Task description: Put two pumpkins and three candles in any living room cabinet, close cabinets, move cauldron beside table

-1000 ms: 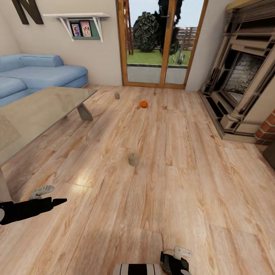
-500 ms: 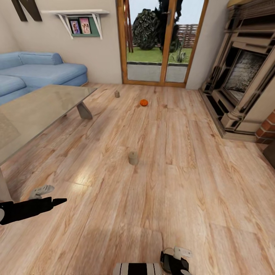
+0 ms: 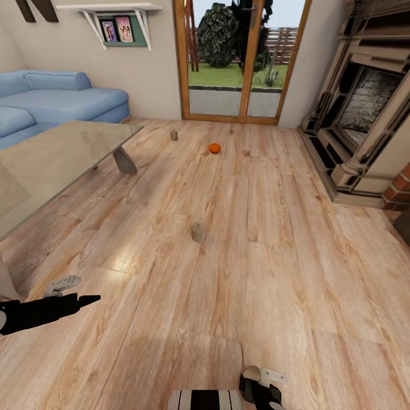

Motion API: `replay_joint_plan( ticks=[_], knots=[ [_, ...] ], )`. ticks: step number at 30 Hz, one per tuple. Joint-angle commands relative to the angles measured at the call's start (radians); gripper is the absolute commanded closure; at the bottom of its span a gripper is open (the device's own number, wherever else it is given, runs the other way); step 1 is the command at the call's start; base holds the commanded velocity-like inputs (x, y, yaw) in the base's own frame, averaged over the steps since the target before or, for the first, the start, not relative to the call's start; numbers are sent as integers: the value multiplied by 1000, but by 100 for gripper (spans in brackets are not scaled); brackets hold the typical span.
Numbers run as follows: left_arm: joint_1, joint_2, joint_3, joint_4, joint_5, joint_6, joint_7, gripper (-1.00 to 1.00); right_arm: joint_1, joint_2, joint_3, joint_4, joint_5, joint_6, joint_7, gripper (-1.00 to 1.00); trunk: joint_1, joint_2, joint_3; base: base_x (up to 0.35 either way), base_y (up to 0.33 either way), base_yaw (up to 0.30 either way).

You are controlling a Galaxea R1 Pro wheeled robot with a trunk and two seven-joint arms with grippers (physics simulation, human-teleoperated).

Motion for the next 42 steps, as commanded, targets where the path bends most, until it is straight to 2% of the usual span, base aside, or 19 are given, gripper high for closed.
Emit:
replay_joint_plan(
  ticks=[1, 6, 18, 19, 42],
  knots=[
    [-1, 0, 1, 0, -3, 5, -4, -100, -1, 0, 9, 0, -9, -4, -5, -100, 0, 0, -1, 0, 0, 0],
    [-1, 0, 1, 0, -3, 5, -4, -100, -1, 0, 9, 0, -9, -4, -5, -100, 1, -1, -12, 0, 0, 0],
    [-1, 0, 1, 0, -2, 5, -4, -100, -1, 0, 9, 0, -9, -4, -5, -100, 1, -1, -12, 0, 0, 0],
    [-1, 0, 1, 0, -2, 5, -4, -100, -1, 0, 9, 0, -9, -4, -5, 100, 1, -1, -12, 0, 0, 0],
    [-1, 0, -1, 1, -2, 5, -4, -100, -1, 0, 9, 0, -9, -4, -5, 100, 1, -1, -12, 0, 0, 0]
  ],
)
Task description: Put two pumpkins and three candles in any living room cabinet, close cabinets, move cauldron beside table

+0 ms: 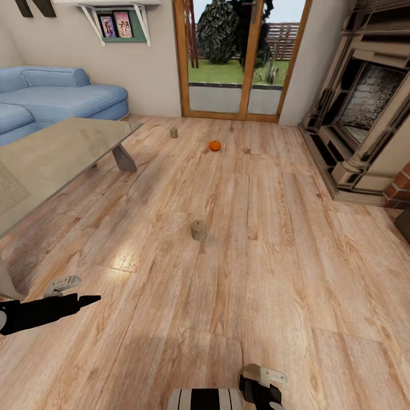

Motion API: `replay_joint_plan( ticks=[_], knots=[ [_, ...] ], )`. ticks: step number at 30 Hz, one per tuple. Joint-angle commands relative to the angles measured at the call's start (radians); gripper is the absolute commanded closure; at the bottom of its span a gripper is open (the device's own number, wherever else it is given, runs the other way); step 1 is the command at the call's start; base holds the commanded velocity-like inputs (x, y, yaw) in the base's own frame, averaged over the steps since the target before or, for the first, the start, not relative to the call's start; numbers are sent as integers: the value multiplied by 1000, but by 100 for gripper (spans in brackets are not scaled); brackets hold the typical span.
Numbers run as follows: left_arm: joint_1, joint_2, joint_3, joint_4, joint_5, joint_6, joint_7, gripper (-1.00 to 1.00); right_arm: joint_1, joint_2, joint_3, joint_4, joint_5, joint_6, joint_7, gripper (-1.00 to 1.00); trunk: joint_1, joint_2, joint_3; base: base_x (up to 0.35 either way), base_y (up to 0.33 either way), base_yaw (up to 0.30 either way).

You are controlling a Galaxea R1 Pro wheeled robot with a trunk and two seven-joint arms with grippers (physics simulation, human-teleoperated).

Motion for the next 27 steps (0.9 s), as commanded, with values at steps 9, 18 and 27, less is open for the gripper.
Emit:
replay_joint_plan(
  ticks=[9, 18, 27],
  knots=[
    [-1, 0, -4, 0, -2, 5, -4, -100, -1, 0, 9, 0, -9, -4, -5, 100, -1, 0, 7, 0, 0, 0],
    [-1, -4, -16, 2, -1, 4, -3, -100, -1, 0, 9, -1, -9, -5, -5, 100, -5, 2, 42, 0, 0, 0],
    [-1, -8, -35, 5, -4, 2, -2, -100, -1, 0, 9, -3, -9, -5, -5, 100, -9, 4, 77, 0, 0, 0]
  ],
)
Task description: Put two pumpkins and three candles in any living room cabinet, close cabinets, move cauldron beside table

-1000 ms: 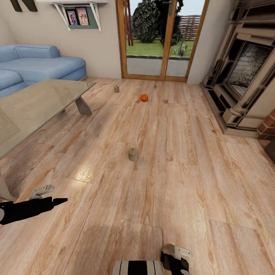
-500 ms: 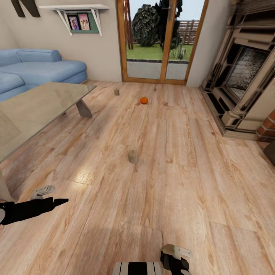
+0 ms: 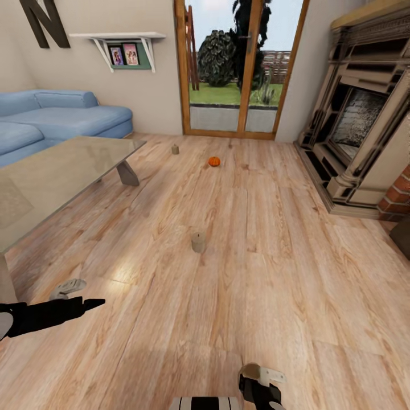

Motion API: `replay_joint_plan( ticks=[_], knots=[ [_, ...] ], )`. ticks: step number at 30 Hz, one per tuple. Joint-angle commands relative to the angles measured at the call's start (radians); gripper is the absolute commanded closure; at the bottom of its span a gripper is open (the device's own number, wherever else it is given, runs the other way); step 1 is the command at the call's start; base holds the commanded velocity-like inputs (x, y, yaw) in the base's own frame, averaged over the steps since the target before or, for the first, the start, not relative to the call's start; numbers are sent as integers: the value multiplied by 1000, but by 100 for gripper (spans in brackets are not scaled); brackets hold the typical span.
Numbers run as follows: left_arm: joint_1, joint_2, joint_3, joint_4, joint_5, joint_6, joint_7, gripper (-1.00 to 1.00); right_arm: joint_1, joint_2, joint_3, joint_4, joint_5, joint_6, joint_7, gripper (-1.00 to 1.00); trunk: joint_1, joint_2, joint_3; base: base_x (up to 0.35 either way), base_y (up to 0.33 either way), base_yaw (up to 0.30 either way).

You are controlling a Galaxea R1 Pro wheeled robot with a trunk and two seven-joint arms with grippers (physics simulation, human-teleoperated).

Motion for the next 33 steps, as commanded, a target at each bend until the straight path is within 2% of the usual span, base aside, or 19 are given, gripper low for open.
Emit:
replay_joint_plan(
  ticks=[1, 23, 29, 33],
  knots=[
    [0, 0, 1, 0, -3, 4, -4, -100, 0, 0, 9, 0, -11, -4, -5, 100, -1, 0, 3, 0, 0, 0],
    [-1, -6, 2, 8, -16, 1, 8, -100, 0, 0, 5, 1, -14, -3, -5, 100, -10, 5, 88, 0, 0, 0],
    [-2, -13, -37, 9, -17, -2, 15, -100, 0, 0, 5, -5, -14, -4, -5, 100, -13, 7, 111, 0, 0, 0],
    [-3, -41, -73, 10, -18, -3, 86, -100, 0, 0, 4, -8, -14, -4, -6, 100, -15, 7, 127, 0, 0, 0]
  ],
)
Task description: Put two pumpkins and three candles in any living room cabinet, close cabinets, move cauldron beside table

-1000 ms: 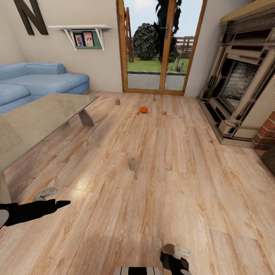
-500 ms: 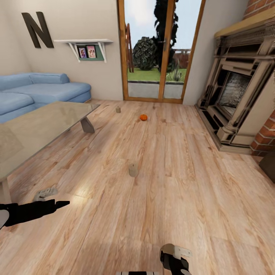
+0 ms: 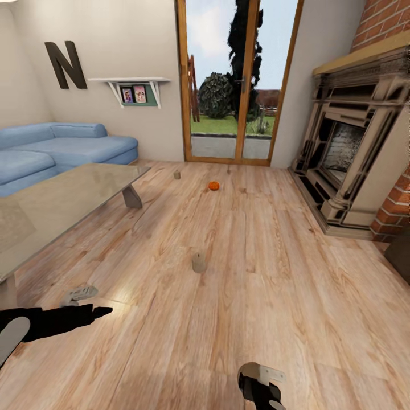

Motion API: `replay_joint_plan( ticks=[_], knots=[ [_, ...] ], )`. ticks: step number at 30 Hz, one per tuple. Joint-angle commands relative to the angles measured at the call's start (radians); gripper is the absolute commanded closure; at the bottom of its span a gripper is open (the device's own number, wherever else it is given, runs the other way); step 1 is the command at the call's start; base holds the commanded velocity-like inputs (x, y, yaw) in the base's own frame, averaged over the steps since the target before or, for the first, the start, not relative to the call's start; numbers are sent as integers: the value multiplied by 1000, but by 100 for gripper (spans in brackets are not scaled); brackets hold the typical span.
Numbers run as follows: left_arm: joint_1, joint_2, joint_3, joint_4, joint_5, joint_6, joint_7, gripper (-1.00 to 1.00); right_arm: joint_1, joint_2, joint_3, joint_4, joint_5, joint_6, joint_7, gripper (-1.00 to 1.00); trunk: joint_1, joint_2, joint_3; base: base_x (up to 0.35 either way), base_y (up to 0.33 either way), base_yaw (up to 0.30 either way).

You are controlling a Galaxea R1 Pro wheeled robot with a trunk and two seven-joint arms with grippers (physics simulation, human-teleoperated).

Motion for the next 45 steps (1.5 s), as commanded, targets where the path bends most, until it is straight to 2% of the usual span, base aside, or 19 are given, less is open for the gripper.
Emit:
replay_joint_plan(
  ticks=[1, 6, 8, 11, 15, 23, 24, 27, 33, 38, 45],
  knots=[
    [-1, -6, -5, -1, 5, 2, 28, -100, -1, 0, 8, 0, -11, -4, -5, 100, -1, 0, 3, 0, 0, 0],
    [-3, -60, -17, 0, 4, 1, 106, -100, -1, -1, 6, 1, -11, -4, -5, 100, -3, 1, 22, 0, 0, 0],
    [-5, -74, -25, 1, 5, 1, 132, -100, -1, -1, 6, 1, -12, -4, -6, 100, -4, 2, 30, 0, 0, 0],
    [-8, -106, -41, 6, -5, 1, 198, -100, -1, -2, 5, 2, -12, -4, -5, 100, -5, 2, 42, 0, 0, 0],
    [-11, -138, -47, 10, -56, 0, 261, -100, -1, -2, 5, 3, -12, -4, -5, 100, -20, 30, 54, 0, 0, 0],
    [-13, -219, -48, 66, -182, -1, 275, -100, -1, -3, 5, 6, -14, -18, -4, 100, -51, 86, 79, 0, 0, 0],
    [-14, -224, -48, 69, -197, -1, 274, -100, -1, -2, 5, 6, -14, -27, -5, 100, -55, 93, 83, 0, 0, 0],
    [-14, -228, -48, 71, -207, -2, 274, -100, -1, -2, 5, 6, -14, -37, -4, 100, -66, 114, 92, 0, 0, 0],
    [-13, -231, -47, 72, -209, -2, 273, -100, -1, -3, 5, 5, -14, -40, -5, 100, -89, 156, 111, 0, 0, -68],
    [-13, -245, -48, 72, -213, -2, 275, -100, -1, -2, 5, 5, -14, -40, -5, 100, -109, 191, 126, 0, 0, -241],
    [-13, -247, -46, 71, -212, -1, 273, -100, -1, -2, 5, 5, -14, -40, -5, 100, -135, 240, 148, 0, 0, -266]
  ],
)
